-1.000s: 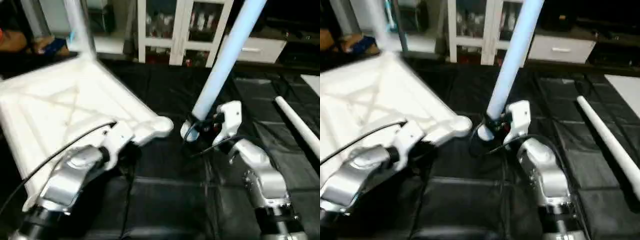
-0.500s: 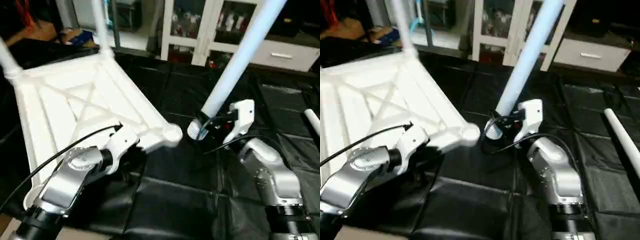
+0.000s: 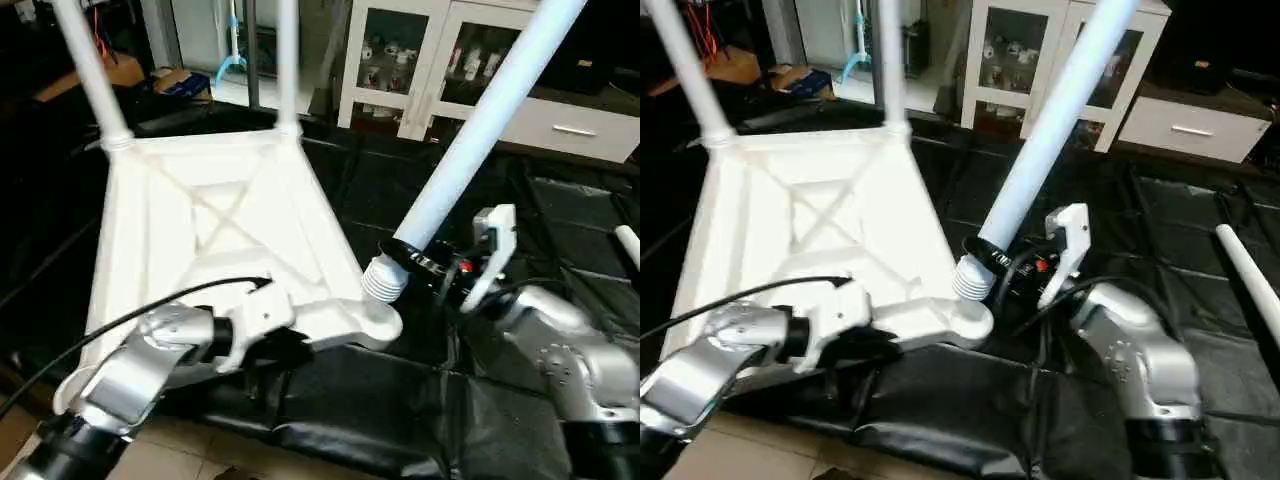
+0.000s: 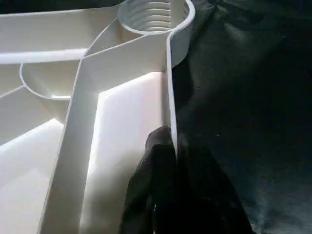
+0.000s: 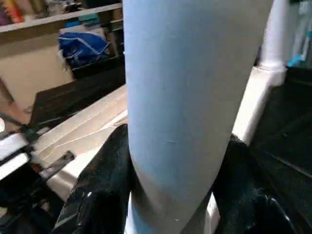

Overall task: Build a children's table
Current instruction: Insert table leg to table base

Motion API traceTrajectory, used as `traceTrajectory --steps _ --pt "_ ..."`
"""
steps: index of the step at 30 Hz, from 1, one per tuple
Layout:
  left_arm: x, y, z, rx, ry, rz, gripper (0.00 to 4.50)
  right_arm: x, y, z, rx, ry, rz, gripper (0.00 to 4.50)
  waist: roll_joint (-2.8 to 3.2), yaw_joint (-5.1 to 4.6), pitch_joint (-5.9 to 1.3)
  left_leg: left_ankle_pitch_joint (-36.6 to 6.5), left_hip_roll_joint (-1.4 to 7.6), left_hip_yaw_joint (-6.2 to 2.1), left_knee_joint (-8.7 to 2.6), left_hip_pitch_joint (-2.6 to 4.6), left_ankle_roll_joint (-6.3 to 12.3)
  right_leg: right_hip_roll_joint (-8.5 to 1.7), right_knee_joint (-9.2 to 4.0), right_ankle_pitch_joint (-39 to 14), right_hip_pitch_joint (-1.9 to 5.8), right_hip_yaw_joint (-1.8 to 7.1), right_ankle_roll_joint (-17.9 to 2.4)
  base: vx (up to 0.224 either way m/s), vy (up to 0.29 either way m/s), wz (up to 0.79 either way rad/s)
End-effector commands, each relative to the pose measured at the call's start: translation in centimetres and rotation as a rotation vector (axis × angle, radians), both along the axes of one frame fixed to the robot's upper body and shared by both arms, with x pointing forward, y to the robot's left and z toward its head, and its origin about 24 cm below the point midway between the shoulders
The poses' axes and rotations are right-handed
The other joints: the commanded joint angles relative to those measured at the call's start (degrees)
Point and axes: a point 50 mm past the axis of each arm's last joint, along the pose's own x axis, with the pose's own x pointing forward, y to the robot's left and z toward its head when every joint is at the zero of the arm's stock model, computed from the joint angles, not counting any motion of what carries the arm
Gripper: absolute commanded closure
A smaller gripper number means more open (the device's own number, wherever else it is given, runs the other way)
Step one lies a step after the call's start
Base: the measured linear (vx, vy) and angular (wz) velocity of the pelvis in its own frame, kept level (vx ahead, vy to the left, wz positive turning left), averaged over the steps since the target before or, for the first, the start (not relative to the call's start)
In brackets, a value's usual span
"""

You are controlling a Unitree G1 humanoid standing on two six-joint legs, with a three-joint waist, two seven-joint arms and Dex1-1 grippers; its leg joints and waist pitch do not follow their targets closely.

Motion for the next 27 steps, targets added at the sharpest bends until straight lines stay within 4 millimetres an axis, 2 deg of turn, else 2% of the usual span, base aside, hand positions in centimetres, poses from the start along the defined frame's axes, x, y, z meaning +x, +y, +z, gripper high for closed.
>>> traceTrajectory --steps 1,3,4,5,9,11,15,16,21,22,23,24,25,27 --pt "0.6 -0.9 1.6 -0.046 -0.108 -0.055 4.5 -0.4 -0.5 0.6 0.01 -0.013 0.024 2.66 -0.29 -0.34 -3.21 -11.2 1.7 -0.38 -5.23 1.82 -1.11 -2.04 -5.21 -5.0 0.39 0.55 -9.7 0.0 0.0 0.0" --pt "0.8 -0.7 2.0 -0.055 -0.099 -0.056 4.5 -0.6 -0.7 0.6 0.013 -0.008 0.026 2.66 -0.48 -0.52 -3.26 -10.1 1.67 -0.33 -5.2 1.63 -0.76 -1.95 -5.16 -3.9 0.42 0.48 -9.9 0.0 0.0 0.0" --pt "0.9 -0.6 2.3 -0.068 -0.094 -0.05 4.23 -0.6 -0.7 0.6 0.015 -0.007 0.025 2.66 -0.38 -0.46 -3.32 -9.2 1.64 -0.26 -5.09 1.64 -0.52 -1.99 -5.05 -2.9 0.35 0.48 -10.2 0.0 0.0 0.0" --pt "0.9 -0.6 2.5 -0.08 -0.084 -0.049 4.06 -0.7 -0.7 0.6 0.017 -0.005 0.026 2.66 -0.61 -0.52 -3.34 -8.7 1.63 -0.21 -5.05 1.57 -0.28 -1.95 -5.03 -2.4 0.34 0.47 -10.4 0.0 0.0 0.0" --pt "0.8 -0.5 2.8 -0.069 -0.104 -0.065 3.84 -1.0 -0.3 0.5 0.025 0.0 0.034 2.66 -0.27 -0.38 -3.41 -7.0 1.76 -0.2 -5.01 1.63 0.04 -1.89 -4.65 1.2 0.29 0.31 -11.7 0.0 0.0 0.0" --pt "0.8 -0.7 2.9 -0.073 -0.113 -0.071 3.6 -1.1 -0.2 0.5 0.027 0.0 0.035 2.66 -0.6 -0.61 -3.42 -6.4 1.68 -0.24 -5.04 1.45 0.09 -1.75 -4.53 3.0 0.53 0.23 -11.6 0.0 0.0 0.0" --pt "0.7 -1.0 2.2 -0.039 -0.064 -0.082 3.6 -1.1 0.0 0.5 0.029 -0.003 0.036 2.66 -0.42 -0.76 -3.53 -5.9 1.62 -0.14 -4.85 1.5 0.32 -1.81 -4.46 4.7 0.57 0.36 -11.7 0.0 0.0 0.0" --pt "0.7 -1.0 2.0 -0.03 -0.057 -0.085 3.6 -1.1 0.0 0.6 0.028 -0.003 0.035 2.66 -0.58 -0.77 -3.51 -6.0 1.61 -0.09 -4.85 1.48 0.37 -1.79 -4.51 4.6 0.59 0.39 -11.7 0.0 0.0 0.0" --pt "0.9 -1.3 1.4 -0.008 -0.025 -0.072 3.6 -1.2 -0.4 0.5 -0.002 -0.014 0.014 2.66 -0.26 -0.76 -3.38 -7.8 1.7 -0.07 -5.01 1.74 -0.72 -1.71 -4.67 2.8 0.34 0.4 -11.8 0.0 0.0 0.0" --pt "1.1 -1.4 1.4 -0.005 -0.03 -0.064 3.42 -1.1 -0.5 0.5 -0.002 -0.015 0.004 2.66 -0.06 -0.7 -3.39 -8.2 1.71 -0.16 -5.06 1.71 -0.98 -1.8 -4.69 2.4 0.44 0.4 -11.8 0.0 0.0 0.0" --pt "1.3 -1.5 1.4 -0.003 -0.041 -0.053 3.42 -1.0 -0.6 0.6 -0.001 -0.017 -0.003 2.66 0.21 -0.7 -3.38 -8.3 1.72 -0.2 -5.09 1.73 -1.19 -1.78 -4.72 2.4 0.4 0.39 -11.7 0.0 0.0 0.0" --pt "1.6 -1.5 1.3 0.011 -0.061 -0.04 3.42 -1.0 -0.8 0.7 0.001 -0.021 -0.01 2.66 -0.1 -0.75 -3.4 -8.5 1.71 -0.16 -5.05 1.71 -1.36 -1.76 -4.73 2.7 0.45 0.4 -11.7 0.0 0.0 0.0" --pt "1.6 -1.5 1.3 0.011 -0.061 -0.04 3.42 -1.0 -0.8 0.7 0.001 -0.021 -0.01 2.66 0.18 -0.68 -3.43 -8.5 1.72 -0.24 -5.08 1.68 -1.42 -1.82 -4.72 3.0 0.53 0.4 -11.7 0.0 0.0 0.0" --pt "1.7 -1.5 1.2 0.034 -0.077 -0.038 3.14 -1.1 -0.8 0.7 0.001 -0.023 -0.011 2.66 -0.07 -0.72 -3.43 -8.7 1.68 -0.26 -5.08 1.62 -1.42 -1.8 -4.77 3.2 0.58 0.39 -11.6 0.0 0.0 0.0"
